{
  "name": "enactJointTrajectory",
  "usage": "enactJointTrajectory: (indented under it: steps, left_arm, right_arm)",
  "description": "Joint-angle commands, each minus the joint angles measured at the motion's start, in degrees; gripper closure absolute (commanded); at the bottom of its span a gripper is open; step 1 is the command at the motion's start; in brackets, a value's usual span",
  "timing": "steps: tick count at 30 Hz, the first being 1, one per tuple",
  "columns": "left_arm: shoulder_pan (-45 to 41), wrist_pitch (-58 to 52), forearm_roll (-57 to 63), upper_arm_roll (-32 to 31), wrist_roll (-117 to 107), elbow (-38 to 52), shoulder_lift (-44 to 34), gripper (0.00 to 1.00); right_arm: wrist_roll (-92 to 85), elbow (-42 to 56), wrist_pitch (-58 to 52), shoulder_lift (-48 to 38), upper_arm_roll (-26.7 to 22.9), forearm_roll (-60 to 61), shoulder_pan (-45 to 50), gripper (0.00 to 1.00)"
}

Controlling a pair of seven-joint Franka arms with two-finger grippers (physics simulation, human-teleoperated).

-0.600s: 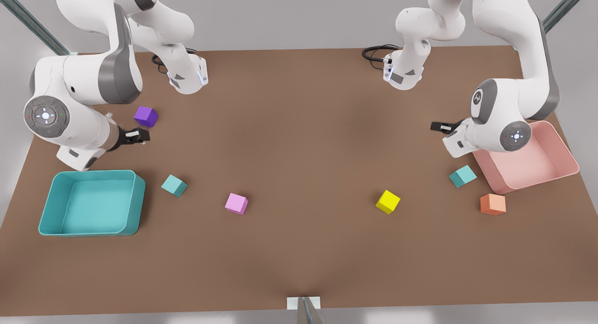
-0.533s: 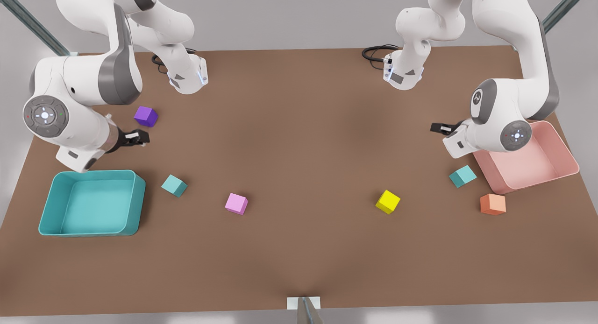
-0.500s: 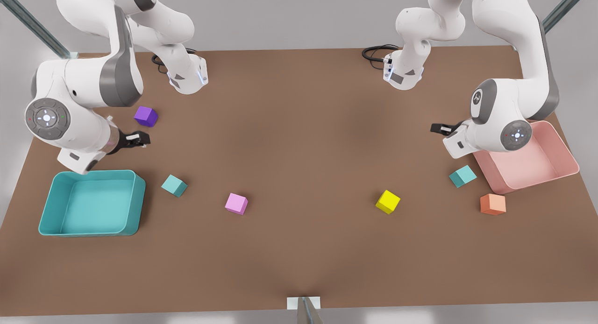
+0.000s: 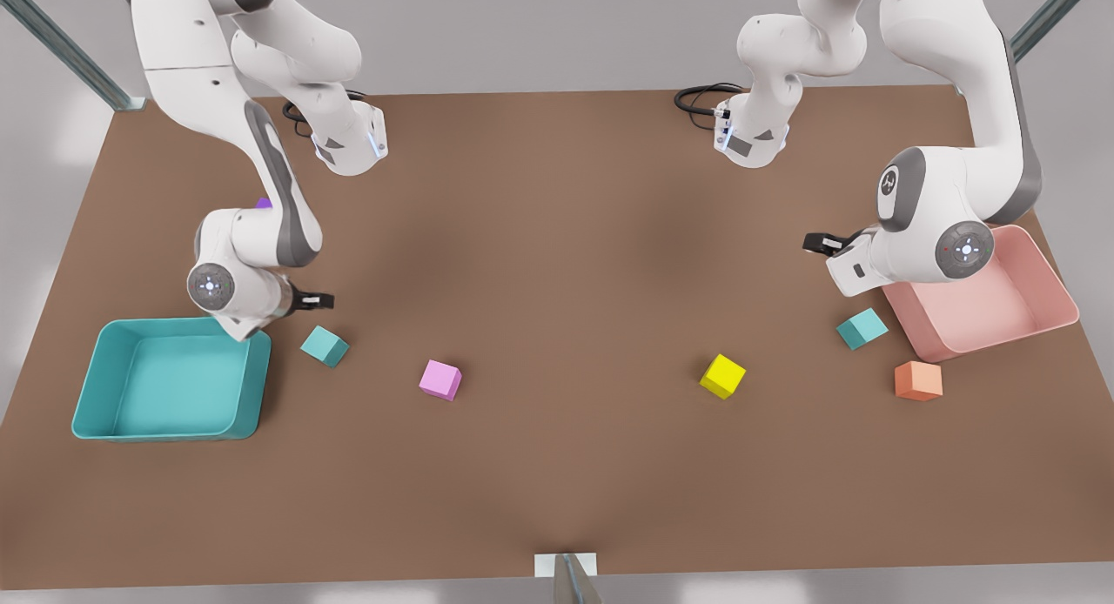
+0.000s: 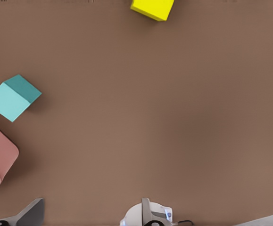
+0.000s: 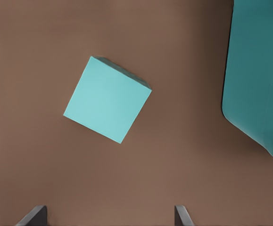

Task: Stack the two blue cubes on top of each other

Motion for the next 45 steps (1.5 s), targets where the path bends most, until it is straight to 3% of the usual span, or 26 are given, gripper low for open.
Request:
enactJointTrajectory:
  steps: [1,13,35,38,42,45]
  left_arm:
    - [0.01,0.17,0.03,0.02,2.21,0.01,-0.05,0.0]
    - [0.01,0.17,0.03,0.02,2.21,0.01,-0.05,0.0]
    - [0.09,0.17,0.03,0.02,2.21,0.01,-0.05,0.0]
    - [0.09,0.17,0.03,0.02,2.21,0.01,0.04,0.0]
    - [0.09,0.17,0.03,0.02,2.21,0.01,0.04,0.0]
    - [0.09,0.17,0.03,0.02,2.21,0.01,-0.05,0.0]
  right_arm:
    - [8.45,-0.69,18.47,-0.09,0.01,6.75,-0.16,0.0]
    - [21.28,-7.38,24.45,2.11,0.01,6.84,-0.51,0.0]
    - [27.43,-1.58,25.59,12.39,0.01,6.75,-0.51,0.01]
    - [27.43,-1.14,25.59,13.1,0.09,6.66,-0.25,0.36]
    - [28.49,0.97,23.14,12.05,0.18,6.66,2.12,0.39]
    - [35.77,8.88,6.53,7.74,0.62,6.66,9.5,0.38]
